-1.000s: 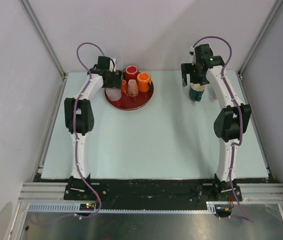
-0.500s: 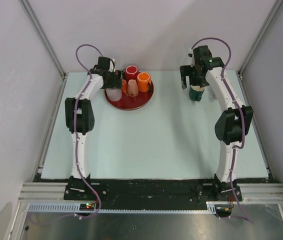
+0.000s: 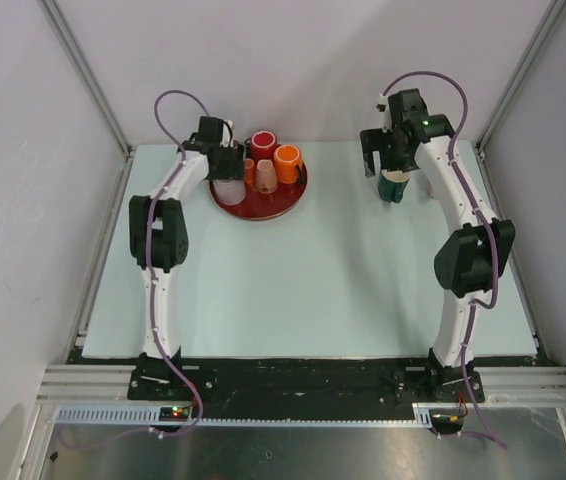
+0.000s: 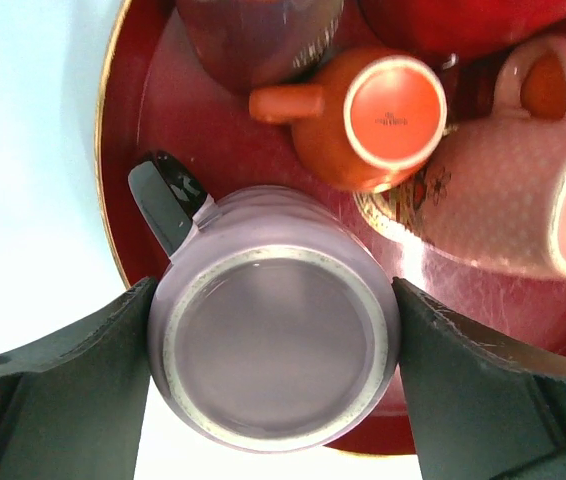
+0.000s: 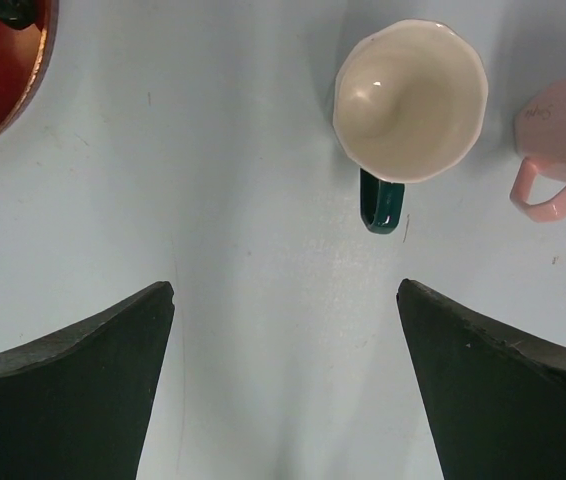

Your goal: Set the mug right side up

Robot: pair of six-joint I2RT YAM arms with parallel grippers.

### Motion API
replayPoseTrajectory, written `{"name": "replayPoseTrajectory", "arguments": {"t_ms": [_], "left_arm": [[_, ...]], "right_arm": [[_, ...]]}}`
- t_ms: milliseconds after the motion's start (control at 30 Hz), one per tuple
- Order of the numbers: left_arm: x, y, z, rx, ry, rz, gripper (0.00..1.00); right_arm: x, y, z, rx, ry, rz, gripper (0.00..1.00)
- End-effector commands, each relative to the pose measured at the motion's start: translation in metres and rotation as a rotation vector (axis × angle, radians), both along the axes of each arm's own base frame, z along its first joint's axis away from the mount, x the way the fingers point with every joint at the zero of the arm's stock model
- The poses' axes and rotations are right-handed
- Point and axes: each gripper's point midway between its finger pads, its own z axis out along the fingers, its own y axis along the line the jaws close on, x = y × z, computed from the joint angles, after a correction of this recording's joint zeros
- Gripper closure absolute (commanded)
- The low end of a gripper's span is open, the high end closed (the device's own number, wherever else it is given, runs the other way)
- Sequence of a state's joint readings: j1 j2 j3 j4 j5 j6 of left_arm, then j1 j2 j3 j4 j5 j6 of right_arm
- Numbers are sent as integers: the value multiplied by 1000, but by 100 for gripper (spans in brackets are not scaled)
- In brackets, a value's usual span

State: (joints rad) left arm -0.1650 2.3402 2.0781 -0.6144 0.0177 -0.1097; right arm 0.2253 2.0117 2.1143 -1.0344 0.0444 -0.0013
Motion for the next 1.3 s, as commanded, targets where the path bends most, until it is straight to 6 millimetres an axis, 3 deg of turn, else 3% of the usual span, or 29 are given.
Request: {"name": "replayPoseTrajectory", "arguments": {"t_ms": [0, 133, 400, 500, 667, 767, 900, 1033, 1267], "left_arm": [[-23, -1, 41, -1, -28, -56, 100], [-31, -13, 59, -55, -48, -120, 100], [-24, -23, 106, -108, -145, -158, 100], [-27, -29, 117, -134, -161, -180, 100], [-28, -28, 109, -134, -142, -173, 100], [-31, -34, 117, -170, -146, -182, 100], [-35, -43, 141, -232, -177, -197, 100], [-44, -54, 181, -313, -227, -217, 100], [-67, -65, 243, -402, -315, -271, 100]], "right_arm": [[-8, 18, 39, 34, -104, 48, 1], [-12, 56, 42, 163, -132, 110, 1], [-27, 144, 34, 505, -126, 287, 1], [-33, 169, 27, 638, -112, 330, 1], [-33, 195, 10, 763, -82, 336, 1], [-36, 211, 2, 829, -55, 361, 1], [-41, 233, 8, 957, -59, 410, 1], [-43, 250, 22, 1076, -95, 428, 1], [-35, 262, 42, 1241, -157, 419, 1]]}}
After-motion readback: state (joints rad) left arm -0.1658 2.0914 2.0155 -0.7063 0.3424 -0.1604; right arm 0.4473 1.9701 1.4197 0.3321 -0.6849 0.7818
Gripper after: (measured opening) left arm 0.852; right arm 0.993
